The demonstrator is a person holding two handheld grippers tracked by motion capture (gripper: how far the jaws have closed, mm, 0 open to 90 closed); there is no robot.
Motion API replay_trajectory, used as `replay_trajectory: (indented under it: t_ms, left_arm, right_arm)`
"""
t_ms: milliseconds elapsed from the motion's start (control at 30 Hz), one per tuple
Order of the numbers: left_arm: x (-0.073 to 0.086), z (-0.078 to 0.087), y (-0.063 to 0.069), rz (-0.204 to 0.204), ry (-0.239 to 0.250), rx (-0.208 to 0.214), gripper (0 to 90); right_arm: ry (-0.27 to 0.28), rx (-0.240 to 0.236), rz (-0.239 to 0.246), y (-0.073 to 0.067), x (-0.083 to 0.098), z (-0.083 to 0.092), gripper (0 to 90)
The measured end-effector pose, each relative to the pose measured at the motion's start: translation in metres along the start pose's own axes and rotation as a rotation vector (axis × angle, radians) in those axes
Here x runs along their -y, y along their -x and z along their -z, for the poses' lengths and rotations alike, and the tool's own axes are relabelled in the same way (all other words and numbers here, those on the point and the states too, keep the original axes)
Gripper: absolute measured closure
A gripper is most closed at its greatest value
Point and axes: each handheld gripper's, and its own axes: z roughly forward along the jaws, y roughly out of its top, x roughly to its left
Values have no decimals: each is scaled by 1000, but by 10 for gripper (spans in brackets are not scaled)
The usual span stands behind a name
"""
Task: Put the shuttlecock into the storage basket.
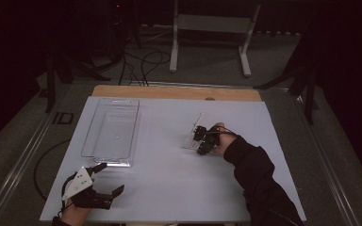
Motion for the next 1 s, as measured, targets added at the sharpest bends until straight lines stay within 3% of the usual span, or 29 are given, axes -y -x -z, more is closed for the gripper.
replay_trajectory:
  t_ms: [700,1000]
  left_arm:
    - [0,-1,1,-2,-6,0,3]
    - [0,-1,0,-2,-9,-1,3]
  right_arm:
    - [11,-94,137,-14,15,14,661]
    - [8,-106,148,-23,23,21,661]
